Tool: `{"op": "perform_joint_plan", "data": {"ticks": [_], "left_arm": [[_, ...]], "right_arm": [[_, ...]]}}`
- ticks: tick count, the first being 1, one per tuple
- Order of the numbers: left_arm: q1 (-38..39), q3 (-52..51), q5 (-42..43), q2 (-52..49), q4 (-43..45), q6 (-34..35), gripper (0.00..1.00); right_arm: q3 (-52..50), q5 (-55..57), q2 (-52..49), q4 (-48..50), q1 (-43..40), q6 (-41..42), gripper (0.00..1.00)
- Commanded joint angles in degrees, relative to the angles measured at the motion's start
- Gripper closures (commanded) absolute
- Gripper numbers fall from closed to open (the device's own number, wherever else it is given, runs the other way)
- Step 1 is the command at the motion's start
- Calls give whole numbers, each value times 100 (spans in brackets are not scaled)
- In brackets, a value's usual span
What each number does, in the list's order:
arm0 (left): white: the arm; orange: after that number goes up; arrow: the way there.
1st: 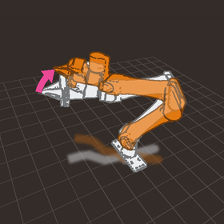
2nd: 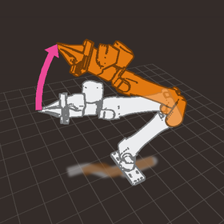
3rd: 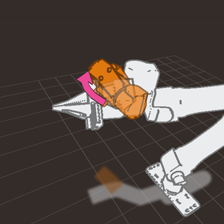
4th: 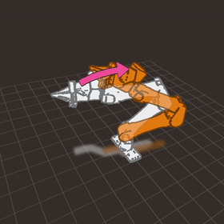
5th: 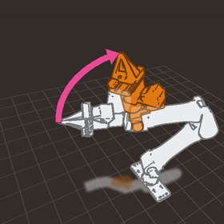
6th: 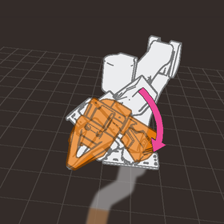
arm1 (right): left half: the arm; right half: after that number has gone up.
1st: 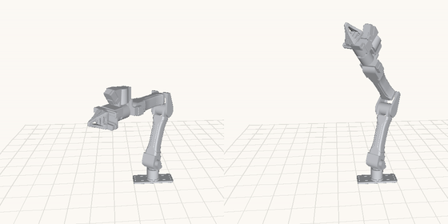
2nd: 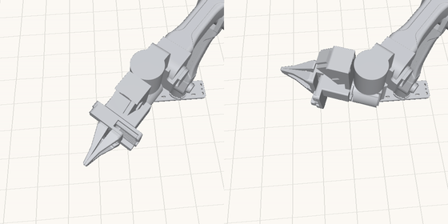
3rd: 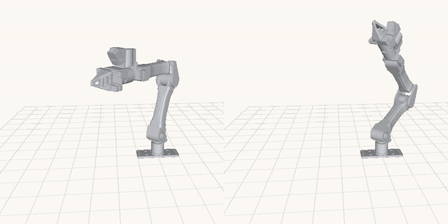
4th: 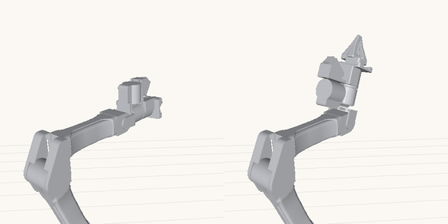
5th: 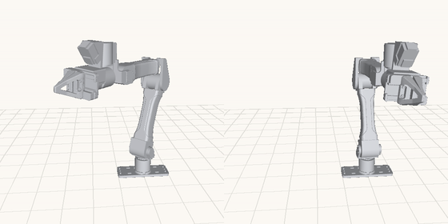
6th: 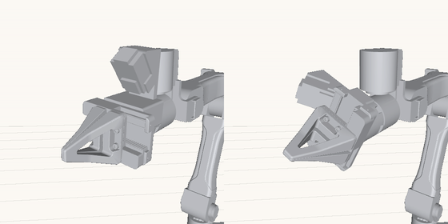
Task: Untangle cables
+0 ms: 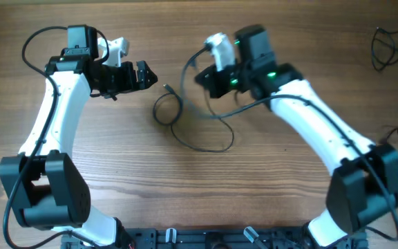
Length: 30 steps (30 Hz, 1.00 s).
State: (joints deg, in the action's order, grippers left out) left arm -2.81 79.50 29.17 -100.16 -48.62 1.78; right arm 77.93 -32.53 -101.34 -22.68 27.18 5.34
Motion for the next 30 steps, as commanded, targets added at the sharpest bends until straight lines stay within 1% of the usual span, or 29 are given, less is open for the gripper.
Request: {"op": "perform_joint_plan", "data": {"ticks": [1,5,6,7,8,9,10,11,13,16,18,19,20,22,23,24,26,27,30], "left_arm": [[-739,98,-232,334,-31,328,0],[-1659,98,-225,426,-151,807,0],[-1832,98,-225,426,-245,811,0],[-1937,98,-225,426,-315,811,0],[-2094,98,-227,426,-437,811,0],[-2192,98,-227,426,-511,809,0],[-2238,98,-227,426,-529,809,0],[-2262,98,-227,426,-529,809,0],[-2260,98,-227,426,-527,811,0],[-2256,98,-227,426,-525,811,0],[-2256,98,-225,426,-527,811,0],[-2256,98,-227,426,-529,811,0],[-2256,98,-227,426,-525,811,0],[-2256,98,-227,426,-527,811,0],[-2256,98,-227,426,-525,811,0],[-2256,98,-227,426,-525,811,0],[-2256,98,-227,426,-529,809,0],[-2256,98,-227,426,-529,811,0],[-2256,98,-225,426,-529,811,0]], "right_arm": [[-7,369,-442,201,658,-240,96],[-7,852,-988,496,1261,-481,95],[-7,1322,-1189,507,1443,-487,89],[-7,1650,-1329,503,1545,-468,78],[-7,1908,-1471,483,1637,-481,45],[-7,2090,-1558,468,1707,-509,21],[-7,2116,-1582,450,1735,-522,7],[-4,2116,-1582,459,1738,-511,0],[-4,2337,-1582,505,1722,-358,0],[-4,3134,-1589,479,1720,-328,0],[-4,3766,-1589,363,1720,970,1],[-4,3748,-1596,341,1720,1508,2],[-4,3206,-1681,529,1740,1252,1],[-4,2546,-1832,590,1766,-229,2],[-4,2485,-1864,476,1766,-708,3],[-4,2492,-1926,188,1777,-1681,6],[-4,2544,-1965,-149,1786,-2911,9],[-4,2605,-1965,-179,1786,-3359,9],[-4,2603,-2050,-68,1786,-5053,12]]}}
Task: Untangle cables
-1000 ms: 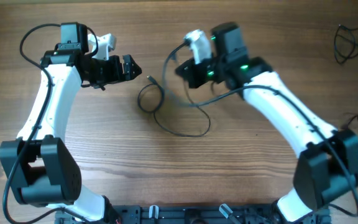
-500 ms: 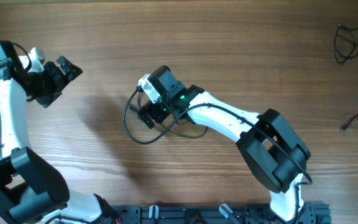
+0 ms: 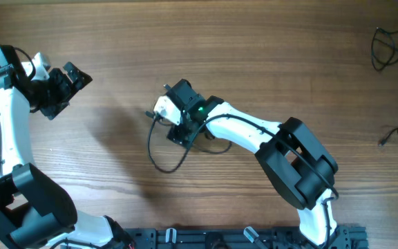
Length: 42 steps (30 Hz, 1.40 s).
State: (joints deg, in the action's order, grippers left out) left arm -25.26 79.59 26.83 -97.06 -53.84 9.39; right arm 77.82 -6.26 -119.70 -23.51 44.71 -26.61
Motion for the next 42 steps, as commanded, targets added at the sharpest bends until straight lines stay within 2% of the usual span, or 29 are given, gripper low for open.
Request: {"op": "perform_joint_plan", "data": {"ticks": [1,4,7,8,11,12,16,20,24,28,33,34,35,36,38,42], "left_arm": [[-11,90,9,116,-11,50,0],[-11,90,7,116,-92,50,0],[-11,90,7,116,-109,50,0],[-11,90,7,116,-111,50,0],[-11,90,7,116,-131,50,0],[-11,90,7,116,-129,50,0],[-11,90,7,116,-127,48,0],[-11,90,7,116,-127,48,0],[-11,90,7,116,-127,48,0],[-11,90,7,116,-127,48,0],[-11,90,7,116,-127,48,0],[-11,90,7,116,-127,48,0],[-11,90,7,116,-127,48,0],[-11,90,7,116,-127,48,0],[-11,90,7,116,-127,48,0],[-11,90,7,116,-127,48,0]], "right_arm": [[7,-2,-264,61,33,-2369,13],[7,-17,-413,144,44,-2953,20],[7,-219,-544,-15,42,-2723,51],[7,-299,-555,-125,44,-2459,96],[81,83,-367,-68,31,-1185,96],[96,210,-243,-79,11,-1025,96],[98,1338,940,-48,-551,-896,96],[98,1307,1703,413,-1991,-949,96],[92,535,1547,737,-3676,-2041,96],[92,-44,1003,1401,-4640,-2225,96],[92,116,48,2765,-5021,-2286,96],[92,313,-142,3305,-5021,-2249,96],[92,407,-181,3491,-5021,-2129,89],[92,529,-184,3545,-5021,-1784,1],[94,772,52,3305,-5021,-118,0],[94,302,1248,2024,-5021,1266,0]]}}
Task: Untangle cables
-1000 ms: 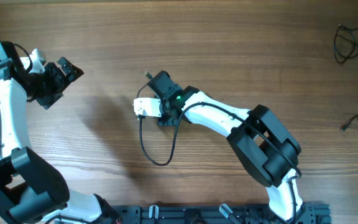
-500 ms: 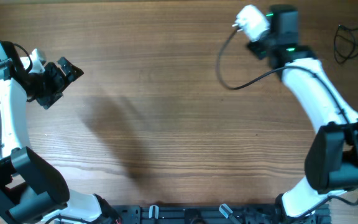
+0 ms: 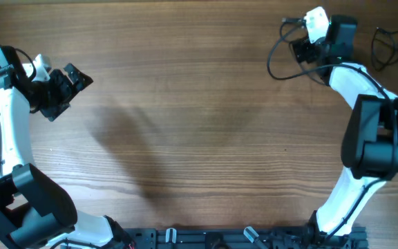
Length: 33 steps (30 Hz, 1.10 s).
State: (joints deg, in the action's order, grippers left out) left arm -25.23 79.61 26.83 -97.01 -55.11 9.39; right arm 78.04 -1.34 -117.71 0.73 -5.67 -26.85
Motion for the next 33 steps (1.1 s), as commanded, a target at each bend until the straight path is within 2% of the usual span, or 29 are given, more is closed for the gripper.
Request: {"op": "perform_joint_plan", "data": {"ticks": [1,6,10,16,21,24,31,33], "left_arm": [[-13,87,7,111,0,48,0],[-13,87,7,111,0,48,0],[-13,87,7,111,0,48,0],[-13,87,7,111,0,48,0],[-13,87,7,111,0,48,0],[-13,87,7,111,0,48,0],[-13,87,7,111,0,48,0],[-13,87,7,111,0,50,0]], "right_arm": [[72,-170,1508,-752,17,1561,0],[70,-173,4019,-3222,13,2695,0],[70,-173,5766,-4835,13,3073,0],[-278,-269,8303,-5377,13,3200,0],[-1045,-334,9672,-6035,13,3751,0],[-2181,-946,10052,-5744,13,3952,0],[-4811,-1165,10133,-2188,13,5515,0],[-5163,-1169,10133,-1668,13,5864,0]]}}
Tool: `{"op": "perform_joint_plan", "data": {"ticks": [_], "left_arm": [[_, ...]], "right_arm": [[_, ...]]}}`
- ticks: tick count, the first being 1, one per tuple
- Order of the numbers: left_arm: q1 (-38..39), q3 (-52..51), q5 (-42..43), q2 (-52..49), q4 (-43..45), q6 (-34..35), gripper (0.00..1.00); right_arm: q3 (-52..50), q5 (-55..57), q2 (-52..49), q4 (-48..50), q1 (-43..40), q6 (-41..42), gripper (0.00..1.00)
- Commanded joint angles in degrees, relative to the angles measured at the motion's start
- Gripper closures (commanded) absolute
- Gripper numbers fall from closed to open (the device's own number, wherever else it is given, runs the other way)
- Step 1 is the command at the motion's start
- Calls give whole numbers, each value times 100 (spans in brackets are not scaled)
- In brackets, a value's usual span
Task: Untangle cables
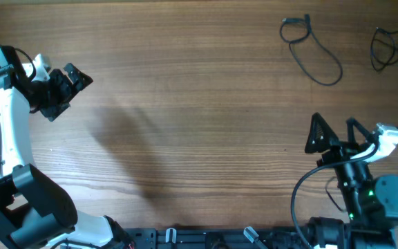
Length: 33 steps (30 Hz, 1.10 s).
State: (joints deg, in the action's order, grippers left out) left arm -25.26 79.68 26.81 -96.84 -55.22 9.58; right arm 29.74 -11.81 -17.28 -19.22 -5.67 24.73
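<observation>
A thin black cable (295, 23) lies in one loose loop on the wooden table (199, 124) at the far right, with no gripper touching it. My right gripper (334, 131) is pulled back to the near right, well in front of the cable, with its fingers spread wide and nothing between them. At the table's left edge my left gripper (77, 76) hangs still, its jaws apart and empty.
More black cables lie at the right edge: a bundle (387, 43) in the far corner next to the loop, and another strand beside my right wrist.
My right gripper was shut on the cable at the far right of the table. Now the cable lies there free and the gripper stands open at the near right. The left arm has not moved.
First both grippers were at the looped cable in the middle of the table. Then the left arm was back at the left edge while the right held the cable at centre. Later the right held it at the far right, where it now lies released.
</observation>
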Motion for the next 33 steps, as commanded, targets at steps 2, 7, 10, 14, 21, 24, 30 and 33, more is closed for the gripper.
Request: {"op": "perform_joint_plan", "data": {"ticks": [2,7,10,14,21,24,30,33], "left_arm": [[-11,81,9,94,11,28,0],[-11,81,9,94,11,31,0],[-11,81,9,94,11,28,0],[-11,81,9,94,11,28,0],[-11,81,9,94,11,28,0],[-11,81,9,94,11,28,0],[-11,81,9,94,11,28,0],[-11,81,9,94,11,28,0]], "right_arm": [[-396,-125,90,243,13,1447,0],[-398,739,90,-470,13,1895,0],[-398,973,90,-868,13,1893,0],[-398,1241,90,-828,13,2041,0],[-1427,1327,898,540,24,1447,0],[-1947,1335,1587,866,24,1427,0],[-2463,1344,1709,1189,46,1429,0],[-2761,1285,1711,1631,46,1423,0]]}}
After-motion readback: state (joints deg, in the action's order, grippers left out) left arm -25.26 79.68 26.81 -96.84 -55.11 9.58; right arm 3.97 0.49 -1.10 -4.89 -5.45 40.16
